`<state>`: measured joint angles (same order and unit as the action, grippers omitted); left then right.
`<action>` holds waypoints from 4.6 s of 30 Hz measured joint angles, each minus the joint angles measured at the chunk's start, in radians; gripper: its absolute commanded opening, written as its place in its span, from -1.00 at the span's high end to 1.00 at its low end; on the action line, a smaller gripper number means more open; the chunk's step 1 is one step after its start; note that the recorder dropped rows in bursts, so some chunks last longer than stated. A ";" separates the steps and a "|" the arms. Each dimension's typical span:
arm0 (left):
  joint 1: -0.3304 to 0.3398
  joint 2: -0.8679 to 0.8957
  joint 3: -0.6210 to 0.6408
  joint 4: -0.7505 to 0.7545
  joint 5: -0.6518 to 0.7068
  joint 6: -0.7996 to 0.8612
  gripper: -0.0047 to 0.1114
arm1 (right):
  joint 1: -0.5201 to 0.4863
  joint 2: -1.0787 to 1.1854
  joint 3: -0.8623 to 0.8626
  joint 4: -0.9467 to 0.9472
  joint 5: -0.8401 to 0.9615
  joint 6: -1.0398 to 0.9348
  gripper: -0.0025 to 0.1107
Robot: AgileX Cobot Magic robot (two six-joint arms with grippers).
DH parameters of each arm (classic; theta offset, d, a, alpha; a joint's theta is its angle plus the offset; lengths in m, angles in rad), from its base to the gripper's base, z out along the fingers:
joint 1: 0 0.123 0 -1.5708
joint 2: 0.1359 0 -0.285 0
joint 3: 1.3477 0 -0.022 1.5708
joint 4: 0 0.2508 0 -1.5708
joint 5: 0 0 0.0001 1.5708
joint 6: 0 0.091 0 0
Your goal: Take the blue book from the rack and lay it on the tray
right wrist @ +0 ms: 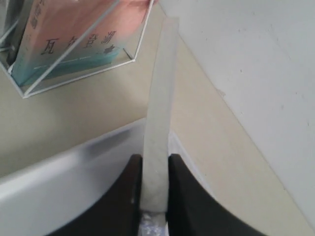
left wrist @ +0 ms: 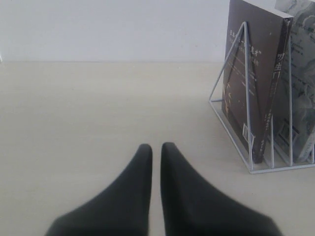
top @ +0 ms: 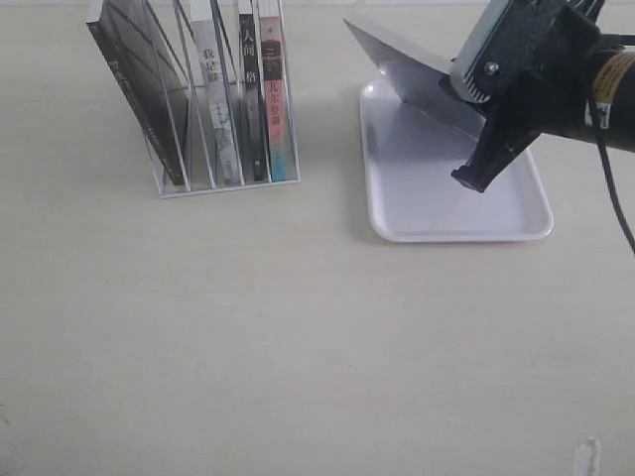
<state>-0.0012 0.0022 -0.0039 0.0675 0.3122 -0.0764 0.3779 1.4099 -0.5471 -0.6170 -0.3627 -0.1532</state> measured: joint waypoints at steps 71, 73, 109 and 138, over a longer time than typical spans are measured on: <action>0.000 0.000 0.000 0.000 0.000 0.000 0.81 | -0.288 -1.166 0.173 0.565 0.757 0.389 0.96; 0.000 0.000 0.000 0.000 0.000 0.000 0.81 | -0.312 -1.214 0.195 0.565 0.757 0.362 0.96; 0.000 0.000 0.000 0.000 0.000 0.000 0.81 | -0.320 -1.406 0.542 0.617 0.700 0.207 0.96; 0.000 0.000 0.000 0.000 0.000 0.000 0.81 | -0.290 -1.406 0.542 0.617 0.705 0.179 0.96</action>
<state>-0.0012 0.0022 -0.0039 0.0675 0.3122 -0.0764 0.0884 0.0041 -0.0051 0.0000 0.3420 0.0255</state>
